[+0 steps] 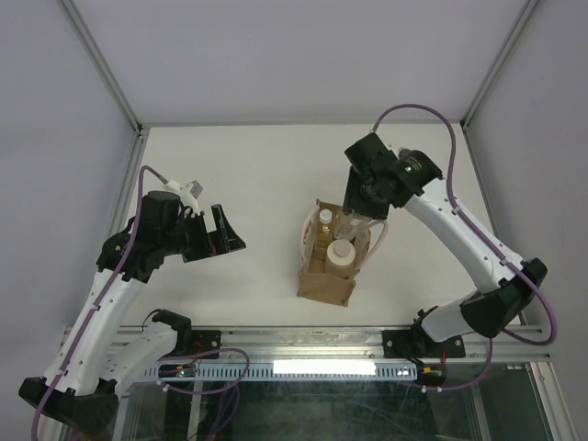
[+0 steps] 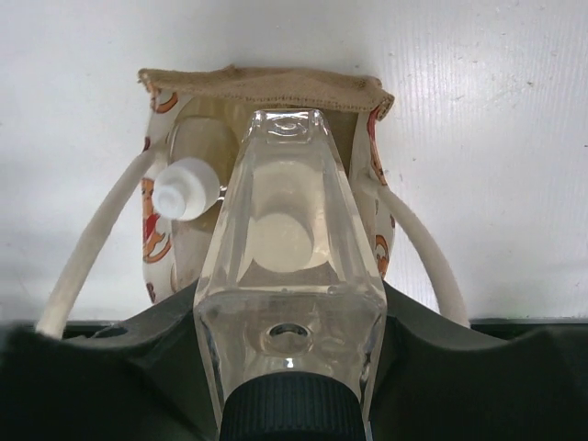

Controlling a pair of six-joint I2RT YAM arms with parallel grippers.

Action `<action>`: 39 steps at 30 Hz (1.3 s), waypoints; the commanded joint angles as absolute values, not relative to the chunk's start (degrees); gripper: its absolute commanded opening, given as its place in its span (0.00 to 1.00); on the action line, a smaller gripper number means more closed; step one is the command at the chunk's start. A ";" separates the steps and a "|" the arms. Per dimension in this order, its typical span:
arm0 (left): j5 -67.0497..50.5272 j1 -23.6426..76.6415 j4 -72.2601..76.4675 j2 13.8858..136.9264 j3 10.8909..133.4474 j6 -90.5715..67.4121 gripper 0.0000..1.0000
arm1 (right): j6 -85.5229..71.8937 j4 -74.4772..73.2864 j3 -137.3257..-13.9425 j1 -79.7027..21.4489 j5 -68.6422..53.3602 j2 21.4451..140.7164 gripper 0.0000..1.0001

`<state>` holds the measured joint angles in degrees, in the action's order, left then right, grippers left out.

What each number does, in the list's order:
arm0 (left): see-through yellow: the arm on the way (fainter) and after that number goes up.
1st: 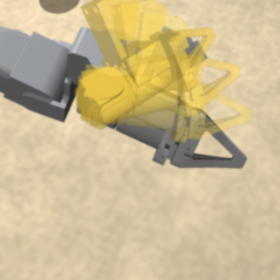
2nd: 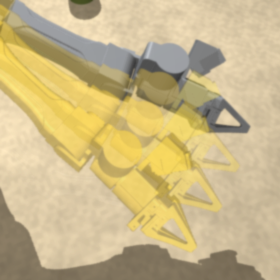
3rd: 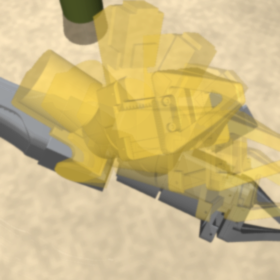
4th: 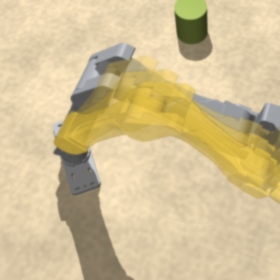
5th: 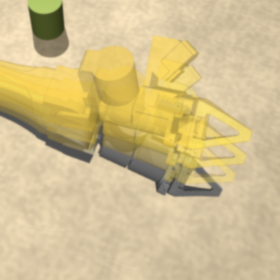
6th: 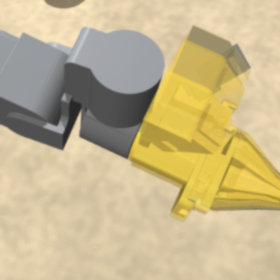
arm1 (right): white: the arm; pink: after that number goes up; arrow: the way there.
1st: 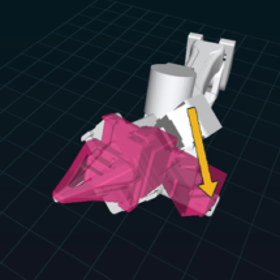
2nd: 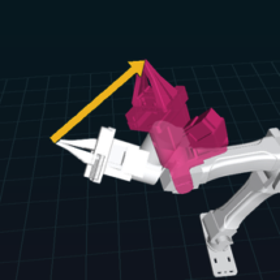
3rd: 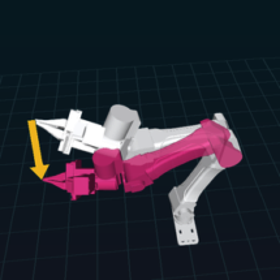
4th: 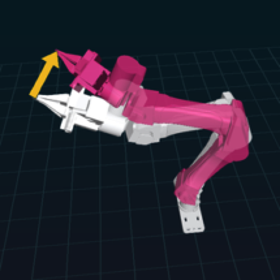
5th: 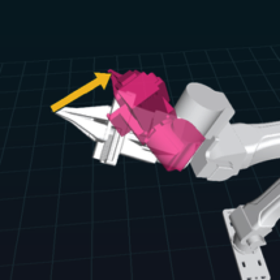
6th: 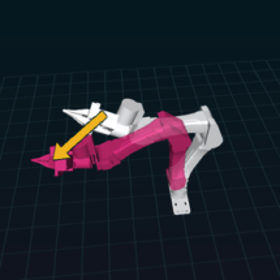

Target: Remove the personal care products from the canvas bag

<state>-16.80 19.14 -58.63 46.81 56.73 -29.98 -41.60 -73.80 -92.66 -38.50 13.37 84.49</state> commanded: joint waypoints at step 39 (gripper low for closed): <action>-17.05 19.29 -56.54 46.42 58.76 -31.73 0.99 | -24.68 -70.30 -83.56 -25.50 28.13 62.55 0.00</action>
